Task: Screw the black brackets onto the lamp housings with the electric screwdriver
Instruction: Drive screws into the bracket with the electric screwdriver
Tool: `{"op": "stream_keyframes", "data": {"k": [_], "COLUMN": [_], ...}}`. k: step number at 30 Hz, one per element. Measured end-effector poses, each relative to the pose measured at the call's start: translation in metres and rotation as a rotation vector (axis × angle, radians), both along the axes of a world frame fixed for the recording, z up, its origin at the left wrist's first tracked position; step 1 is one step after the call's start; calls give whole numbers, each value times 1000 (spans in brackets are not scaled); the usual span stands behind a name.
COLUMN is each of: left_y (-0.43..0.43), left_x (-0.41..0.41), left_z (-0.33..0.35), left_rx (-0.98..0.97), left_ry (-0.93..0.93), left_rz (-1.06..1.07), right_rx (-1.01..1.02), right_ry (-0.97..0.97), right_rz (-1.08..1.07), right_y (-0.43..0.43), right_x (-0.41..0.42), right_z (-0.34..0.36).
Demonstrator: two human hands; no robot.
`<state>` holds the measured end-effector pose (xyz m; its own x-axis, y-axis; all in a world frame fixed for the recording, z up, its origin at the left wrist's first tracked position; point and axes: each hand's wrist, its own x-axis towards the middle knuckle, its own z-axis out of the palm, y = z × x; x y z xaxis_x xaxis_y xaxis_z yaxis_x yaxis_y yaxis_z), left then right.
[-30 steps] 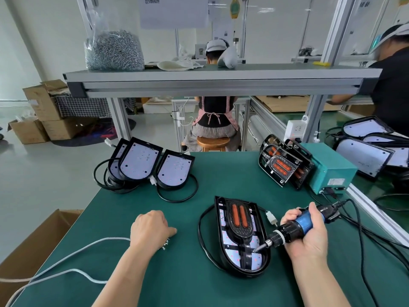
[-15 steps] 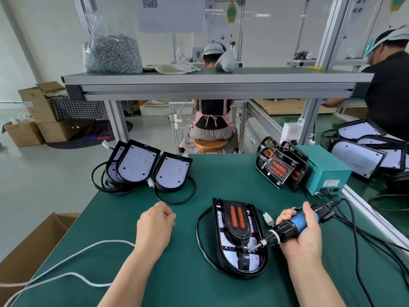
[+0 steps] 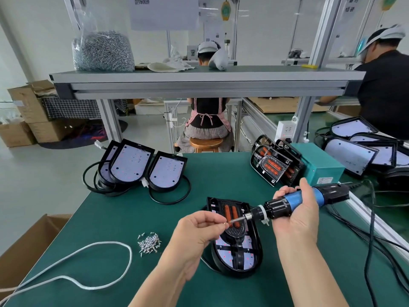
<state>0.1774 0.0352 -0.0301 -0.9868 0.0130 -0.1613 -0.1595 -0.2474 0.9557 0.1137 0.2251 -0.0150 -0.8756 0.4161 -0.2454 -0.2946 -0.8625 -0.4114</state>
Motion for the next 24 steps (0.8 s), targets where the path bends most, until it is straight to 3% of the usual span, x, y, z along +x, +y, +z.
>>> {"op": "stream_keyframes", "data": {"k": [6,24], "left_y": [9,14], "left_x": [3,7], "left_z": [1,0], "left_rx": [107,85], "left_ry": [1,17], "left_rz": [-4,33], "right_rx": [59,35], "right_ry": [26,-1], "right_rz": [-41,-27], "right_y": [0,-2], "right_x": [0,4], "right_z": [2,0]}}
